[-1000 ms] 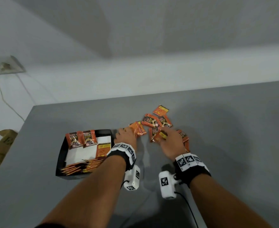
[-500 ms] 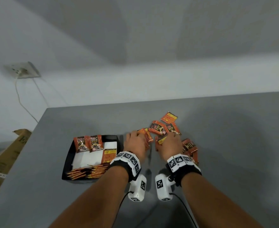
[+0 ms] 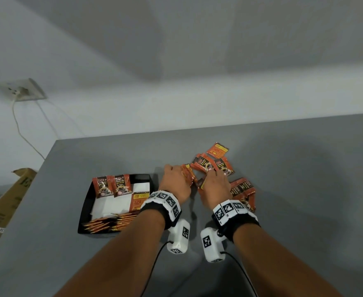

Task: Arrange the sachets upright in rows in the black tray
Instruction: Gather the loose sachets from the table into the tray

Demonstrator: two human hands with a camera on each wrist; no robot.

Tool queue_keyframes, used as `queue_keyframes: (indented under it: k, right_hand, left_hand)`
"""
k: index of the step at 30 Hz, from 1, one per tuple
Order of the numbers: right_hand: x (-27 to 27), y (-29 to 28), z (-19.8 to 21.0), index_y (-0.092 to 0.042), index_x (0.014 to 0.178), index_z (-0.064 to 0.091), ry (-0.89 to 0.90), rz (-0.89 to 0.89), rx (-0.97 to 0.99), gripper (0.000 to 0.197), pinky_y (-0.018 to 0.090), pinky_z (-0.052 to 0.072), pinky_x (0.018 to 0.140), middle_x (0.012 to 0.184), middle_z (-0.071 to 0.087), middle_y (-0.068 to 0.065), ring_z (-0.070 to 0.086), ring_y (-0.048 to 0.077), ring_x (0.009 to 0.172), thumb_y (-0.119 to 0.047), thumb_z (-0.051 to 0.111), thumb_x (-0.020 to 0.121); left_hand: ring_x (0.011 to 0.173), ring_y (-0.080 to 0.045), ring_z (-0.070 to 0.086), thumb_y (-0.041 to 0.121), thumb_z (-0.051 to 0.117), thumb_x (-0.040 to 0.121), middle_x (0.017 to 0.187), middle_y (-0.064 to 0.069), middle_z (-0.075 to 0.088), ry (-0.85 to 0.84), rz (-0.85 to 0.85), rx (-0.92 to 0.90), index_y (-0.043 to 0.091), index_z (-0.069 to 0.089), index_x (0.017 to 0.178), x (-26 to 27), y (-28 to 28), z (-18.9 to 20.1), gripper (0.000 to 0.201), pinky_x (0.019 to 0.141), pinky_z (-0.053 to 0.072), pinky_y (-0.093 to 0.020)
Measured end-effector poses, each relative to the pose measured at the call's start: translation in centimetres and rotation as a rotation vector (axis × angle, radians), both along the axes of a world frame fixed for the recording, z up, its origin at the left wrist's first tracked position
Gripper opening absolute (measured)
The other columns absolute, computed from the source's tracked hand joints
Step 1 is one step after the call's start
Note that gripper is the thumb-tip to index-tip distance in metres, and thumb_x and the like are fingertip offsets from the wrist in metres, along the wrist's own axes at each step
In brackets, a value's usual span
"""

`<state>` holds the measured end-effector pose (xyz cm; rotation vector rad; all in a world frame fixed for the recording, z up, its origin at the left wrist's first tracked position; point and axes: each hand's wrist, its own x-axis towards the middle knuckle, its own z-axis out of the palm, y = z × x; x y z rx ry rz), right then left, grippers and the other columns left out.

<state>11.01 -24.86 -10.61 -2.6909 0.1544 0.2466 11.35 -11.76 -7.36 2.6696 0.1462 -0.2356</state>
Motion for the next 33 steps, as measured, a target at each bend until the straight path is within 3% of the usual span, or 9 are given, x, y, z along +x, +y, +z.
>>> queue_keyframes:
  k: [3,7,11,13,17,23,26,30,33]
  right_hand:
    - [-0.3,-0.3,0.9,-0.011,0.134,0.04,0.024,0.045,0.04,0.054,0.049,0.041,0.104,0.13,0.055,0.011,0.05,0.033,0.122,-0.014,0.069,0.087]
    - [0.5,-1.7,1.7,-0.015,0.121,0.048,-0.037,-0.045,0.135,0.049,0.051,0.048,0.097,0.119,0.063,0.005,0.059,0.031,0.113,-0.031,0.074,0.084]
    - [1.5,-2.8,1.6,-0.013,0.137,0.041,-0.012,-0.123,0.085,0.073,0.048,0.047,0.102,0.132,0.056,0.007,0.054,0.03,0.123,-0.036,0.08,0.08]
    - [1.7,-2.6,1.0,-0.012,0.137,0.043,0.032,-0.125,0.03,0.073,0.049,0.044,0.105,0.138,0.052,0.009,0.05,0.03,0.128,-0.039,0.08,0.08]
    - [1.2,-2.1,-0.1,-0.013,0.132,0.05,0.061,-0.069,-0.072,0.06,0.05,0.038,0.11,0.143,0.048,0.012,0.045,0.032,0.133,-0.04,0.076,0.085]
    - [0.8,-2.0,0.3,-0.017,0.129,0.048,-0.003,0.005,-0.071,0.051,0.051,0.034,0.108,0.132,0.058,0.009,0.046,0.033,0.125,-0.029,0.074,0.087]
    - [0.8,-2.3,0.8,-0.017,0.126,0.048,-0.037,0.026,-0.029,0.054,0.049,0.037,0.105,0.128,0.059,0.007,0.048,0.033,0.123,-0.038,0.075,0.084]
    - [3.0,-3.8,1.3,-0.015,0.119,0.047,0.021,-0.1,0.032,0.055,0.047,0.049,0.098,0.119,0.064,0.008,0.059,0.032,0.112,-0.047,0.074,0.083]
    - [4.5,-4.7,1.4,-0.015,0.117,0.047,0.091,-0.174,0.042,0.052,0.045,0.051,0.095,0.118,0.063,0.009,0.06,0.031,0.11,-0.045,0.073,0.084]
  left_hand:
    - [0.124,-0.031,0.043,0.028,0.062,0.086,0.13,-0.009,0.044,0.022,0.004,0.094,0.01,0.048,0.128,0.9,0.1,-0.5,0.048,0.102,0.042,-0.042]
    - [0.124,-0.031,0.044,0.024,0.059,0.09,0.134,-0.012,0.048,0.062,-0.014,0.147,0.01,0.046,0.129,0.8,0.0,-1.4,0.044,0.102,0.04,-0.043]
    - [0.121,-0.032,0.043,0.01,0.056,0.089,0.13,-0.014,0.043,0.032,-0.036,0.151,0.01,0.044,0.13,0.1,-0.1,-1.7,0.043,0.102,0.043,-0.042]
    - [0.118,-0.032,0.044,0.008,0.058,0.087,0.127,-0.013,0.043,0.006,-0.031,0.113,0.012,0.042,0.127,-0.2,-0.2,-1.5,0.043,0.1,0.044,-0.044]
    - [0.109,-0.032,0.052,0.018,0.066,0.083,0.122,-0.013,0.046,-0.014,0.016,-0.014,0.012,0.043,0.121,0.0,0.0,-0.8,0.045,0.095,0.048,-0.044]
    - [0.127,-0.032,0.041,0.035,0.059,0.087,0.133,-0.011,0.046,0.032,-0.034,0.137,0.012,0.047,0.13,1.1,-0.2,-0.8,0.05,0.104,0.039,-0.045]
    - [0.128,-0.032,0.043,0.033,0.059,0.088,0.135,-0.012,0.048,0.088,-0.044,0.16,0.011,0.044,0.133,1.1,-0.4,-1.4,0.052,0.108,0.037,-0.045]
    - [0.122,-0.031,0.045,0.029,0.063,0.086,0.13,-0.012,0.045,0.055,-0.046,0.177,0.012,0.042,0.134,0.6,-0.5,-1.7,0.055,0.103,0.039,-0.043]
    - [0.113,-0.031,0.051,0.024,0.063,0.086,0.125,-0.01,0.044,0.043,-0.026,0.086,0.015,0.042,0.125,0.2,-0.4,-1.6,0.045,0.097,0.046,-0.042]
